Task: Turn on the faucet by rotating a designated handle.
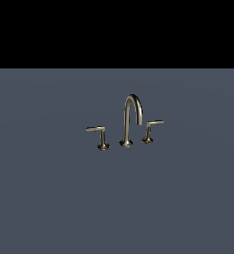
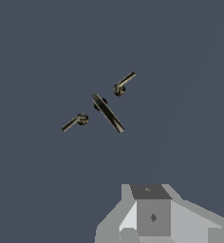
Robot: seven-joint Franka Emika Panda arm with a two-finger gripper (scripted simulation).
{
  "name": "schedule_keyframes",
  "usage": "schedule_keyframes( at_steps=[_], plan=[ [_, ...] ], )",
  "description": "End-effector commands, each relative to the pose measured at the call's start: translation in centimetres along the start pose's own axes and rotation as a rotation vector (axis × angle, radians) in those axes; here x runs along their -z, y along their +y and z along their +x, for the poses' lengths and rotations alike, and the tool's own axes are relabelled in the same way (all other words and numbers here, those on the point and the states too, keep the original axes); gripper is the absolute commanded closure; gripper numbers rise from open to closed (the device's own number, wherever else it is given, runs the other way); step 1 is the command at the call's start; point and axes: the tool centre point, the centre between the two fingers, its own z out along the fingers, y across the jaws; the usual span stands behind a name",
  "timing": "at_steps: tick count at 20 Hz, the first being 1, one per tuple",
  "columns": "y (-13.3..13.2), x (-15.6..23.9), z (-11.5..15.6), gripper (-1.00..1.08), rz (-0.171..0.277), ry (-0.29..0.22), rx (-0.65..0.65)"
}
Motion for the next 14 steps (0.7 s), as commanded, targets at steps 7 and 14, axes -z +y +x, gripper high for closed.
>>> schedule_keyframes(
  at_steps=[7, 14],
  plan=[
    [-0.9, -5.0, 6.7, 1.08, 0.0, 0.003, -0.201],
    [-1.2, -10.2, 11.6, 1.08, 0.0, 0.005, -0.365]
  ],
)
